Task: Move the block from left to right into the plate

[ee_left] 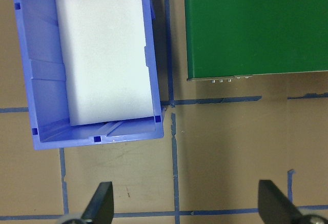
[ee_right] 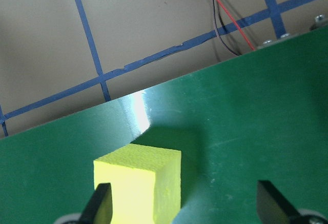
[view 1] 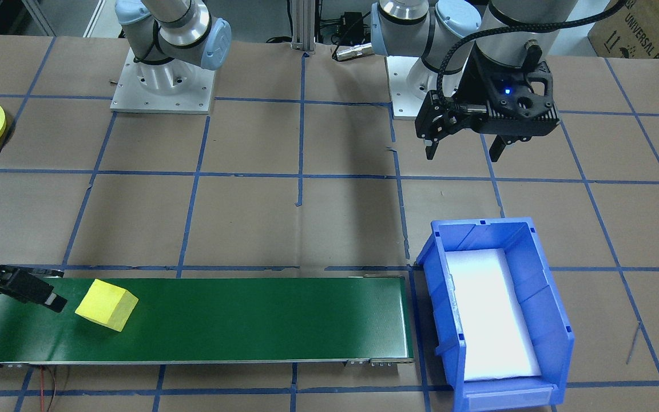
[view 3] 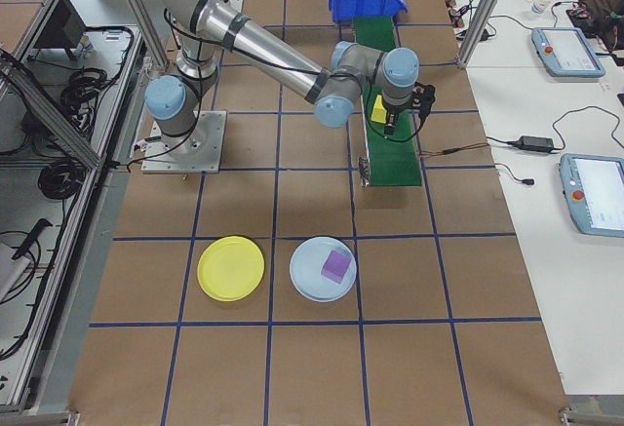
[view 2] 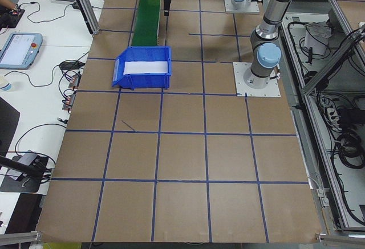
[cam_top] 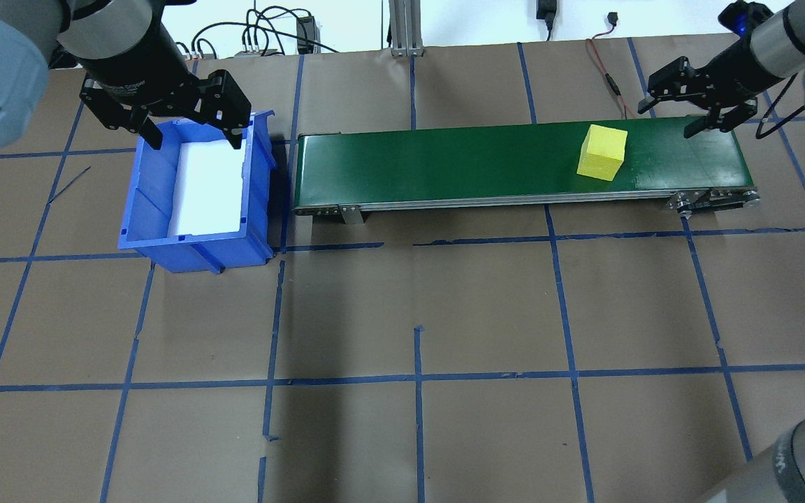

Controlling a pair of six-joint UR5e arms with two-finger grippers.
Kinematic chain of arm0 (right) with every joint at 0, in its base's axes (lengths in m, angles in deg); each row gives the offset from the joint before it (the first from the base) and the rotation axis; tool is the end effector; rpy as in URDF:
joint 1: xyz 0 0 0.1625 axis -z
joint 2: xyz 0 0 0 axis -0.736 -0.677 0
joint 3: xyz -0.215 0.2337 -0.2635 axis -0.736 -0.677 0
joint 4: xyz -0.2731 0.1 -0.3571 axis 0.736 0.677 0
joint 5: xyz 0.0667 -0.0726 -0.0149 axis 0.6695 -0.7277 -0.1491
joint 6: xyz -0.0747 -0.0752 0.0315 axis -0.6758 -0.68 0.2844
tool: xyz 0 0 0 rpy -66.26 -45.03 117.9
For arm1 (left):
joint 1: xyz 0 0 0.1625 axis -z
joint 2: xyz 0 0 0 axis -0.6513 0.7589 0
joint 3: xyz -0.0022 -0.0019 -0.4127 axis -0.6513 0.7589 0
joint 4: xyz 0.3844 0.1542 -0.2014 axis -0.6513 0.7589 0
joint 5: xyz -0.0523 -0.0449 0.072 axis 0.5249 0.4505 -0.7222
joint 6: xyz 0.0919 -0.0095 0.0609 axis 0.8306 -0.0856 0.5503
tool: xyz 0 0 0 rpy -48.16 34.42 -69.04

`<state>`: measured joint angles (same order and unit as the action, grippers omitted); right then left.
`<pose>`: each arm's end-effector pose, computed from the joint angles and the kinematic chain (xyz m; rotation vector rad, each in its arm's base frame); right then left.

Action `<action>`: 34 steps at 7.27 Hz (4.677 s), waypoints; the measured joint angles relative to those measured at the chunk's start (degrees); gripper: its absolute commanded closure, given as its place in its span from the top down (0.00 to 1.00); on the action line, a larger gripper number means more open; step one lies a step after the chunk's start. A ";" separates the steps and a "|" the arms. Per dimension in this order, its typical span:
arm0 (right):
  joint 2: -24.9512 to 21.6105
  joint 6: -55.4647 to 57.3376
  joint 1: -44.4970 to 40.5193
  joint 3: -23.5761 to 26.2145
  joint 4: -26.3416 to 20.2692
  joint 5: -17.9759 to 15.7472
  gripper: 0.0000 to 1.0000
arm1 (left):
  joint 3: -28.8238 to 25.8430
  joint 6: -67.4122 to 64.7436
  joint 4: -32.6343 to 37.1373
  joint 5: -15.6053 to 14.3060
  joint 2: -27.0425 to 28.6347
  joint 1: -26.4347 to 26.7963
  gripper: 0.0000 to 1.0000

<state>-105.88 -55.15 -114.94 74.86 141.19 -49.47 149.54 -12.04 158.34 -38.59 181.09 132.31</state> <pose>-0.0926 -0.6901 0.2674 0.4406 2.7003 -0.1493 -0.1472 -0.5558 0.4899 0.0560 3.1166 -0.1309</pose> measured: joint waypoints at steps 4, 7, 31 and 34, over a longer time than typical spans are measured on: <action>2.00 3.06 -0.55 0.87 0.28 0.72 1.00 | 0.00 0.00 -0.07 0.06 0.00 -0.01 1.00; 2.54 2.08 -0.49 1.80 0.50 0.50 1.00 | 0.00 0.00 -0.20 0.07 0.00 -0.08 1.00; -7.35 -50.59 51.34 19.61 -0.60 -30.63 1.00 | 0.00 0.00 0.16 -0.02 0.00 -0.07 1.00; -13.29 -46.91 38.98 17.80 -4.96 -30.74 1.00 | 0.00 0.00 0.17 -0.02 0.00 -0.03 1.00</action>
<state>-119.17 -102.06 -75.96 92.67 136.23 -80.22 149.54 -12.04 158.51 -38.61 181.08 132.28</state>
